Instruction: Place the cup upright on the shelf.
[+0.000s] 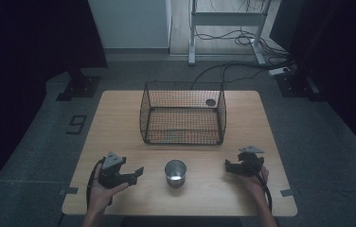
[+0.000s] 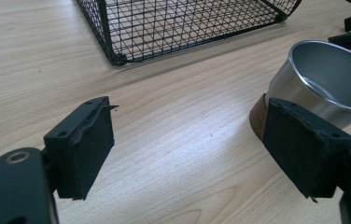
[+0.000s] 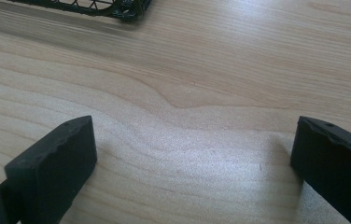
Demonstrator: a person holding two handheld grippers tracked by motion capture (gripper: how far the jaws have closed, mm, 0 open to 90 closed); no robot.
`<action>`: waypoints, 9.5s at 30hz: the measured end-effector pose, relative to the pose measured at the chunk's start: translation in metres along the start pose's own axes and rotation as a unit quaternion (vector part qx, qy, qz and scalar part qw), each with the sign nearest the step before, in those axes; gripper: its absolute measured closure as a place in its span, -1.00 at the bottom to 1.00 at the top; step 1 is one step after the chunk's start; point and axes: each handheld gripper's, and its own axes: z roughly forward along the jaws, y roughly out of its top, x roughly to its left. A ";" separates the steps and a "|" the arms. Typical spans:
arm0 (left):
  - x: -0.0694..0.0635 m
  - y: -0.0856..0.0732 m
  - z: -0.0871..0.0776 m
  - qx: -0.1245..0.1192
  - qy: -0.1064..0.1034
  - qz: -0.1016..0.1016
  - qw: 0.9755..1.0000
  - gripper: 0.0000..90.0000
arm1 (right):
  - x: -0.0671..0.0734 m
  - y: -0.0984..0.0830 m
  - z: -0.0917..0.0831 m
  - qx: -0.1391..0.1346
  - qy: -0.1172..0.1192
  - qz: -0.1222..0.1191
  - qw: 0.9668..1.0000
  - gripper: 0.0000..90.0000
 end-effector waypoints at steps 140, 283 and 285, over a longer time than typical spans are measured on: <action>0.001 0.001 -0.003 -0.008 -0.004 0.000 1.000 -0.63 | 0.184 0.041 -0.051 -0.099 0.249 -0.138 0.953 -0.83; 0.007 0.002 -0.010 -0.019 -0.006 -0.010 1.000 -0.63 | 0.151 0.190 -0.070 -0.152 0.223 -0.149 0.951 -0.59; 0.007 0.002 -0.009 -0.019 -0.005 -0.011 1.000 -0.63 | 0.151 0.193 -0.068 -0.150 0.222 -0.149 0.952 -0.59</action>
